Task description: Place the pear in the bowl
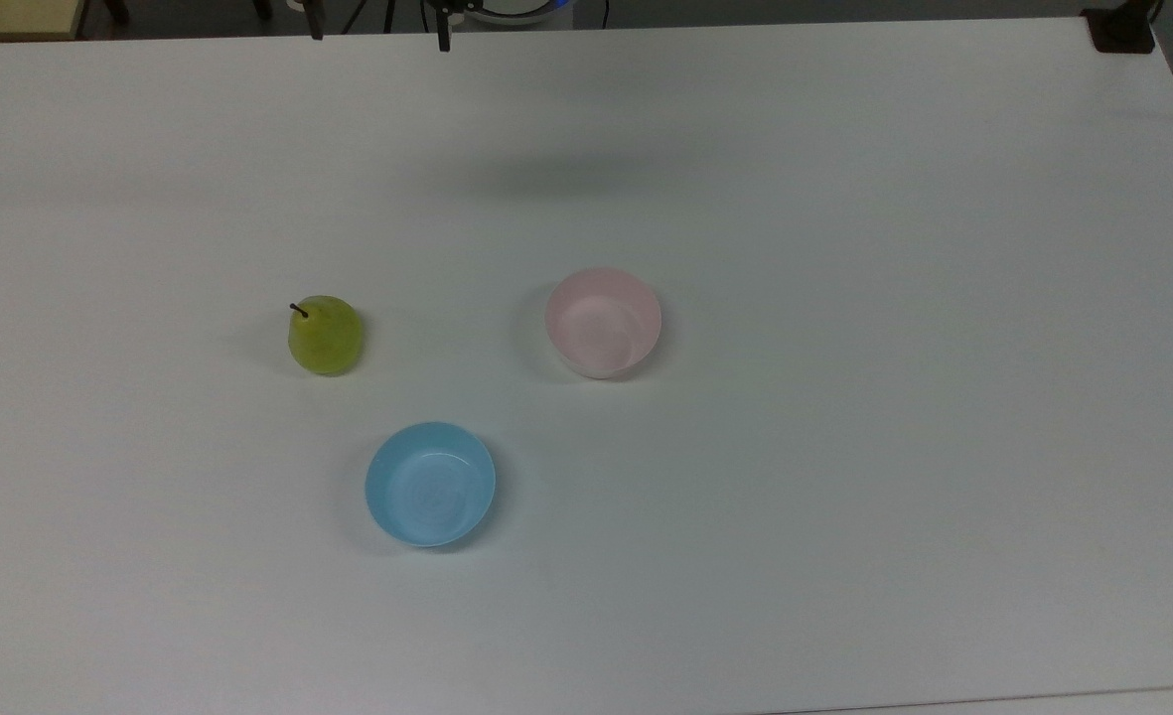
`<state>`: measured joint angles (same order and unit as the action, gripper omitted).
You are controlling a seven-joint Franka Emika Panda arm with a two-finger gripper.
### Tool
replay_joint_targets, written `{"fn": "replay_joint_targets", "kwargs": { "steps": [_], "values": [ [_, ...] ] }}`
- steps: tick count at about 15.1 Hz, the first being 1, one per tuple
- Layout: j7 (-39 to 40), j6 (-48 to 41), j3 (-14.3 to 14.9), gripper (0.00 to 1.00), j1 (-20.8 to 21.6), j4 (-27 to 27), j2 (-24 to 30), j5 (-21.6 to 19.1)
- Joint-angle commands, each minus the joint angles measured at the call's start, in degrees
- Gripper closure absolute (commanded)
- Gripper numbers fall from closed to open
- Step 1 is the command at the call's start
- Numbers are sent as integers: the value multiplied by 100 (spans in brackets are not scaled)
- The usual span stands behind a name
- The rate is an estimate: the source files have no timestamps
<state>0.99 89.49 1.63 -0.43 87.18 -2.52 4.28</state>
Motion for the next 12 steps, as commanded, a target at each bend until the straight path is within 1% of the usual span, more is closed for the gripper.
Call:
{"fn": "replay_joint_targets", "kwargs": {
  "steps": [1,8,12],
  "values": [
    [76,-152,13,0,8,-34,-20,-94],
    [85,-72,4,0,25,10,-29,-94],
    [453,-81,30,0,-19,1,-108,-94]
  ]
}}
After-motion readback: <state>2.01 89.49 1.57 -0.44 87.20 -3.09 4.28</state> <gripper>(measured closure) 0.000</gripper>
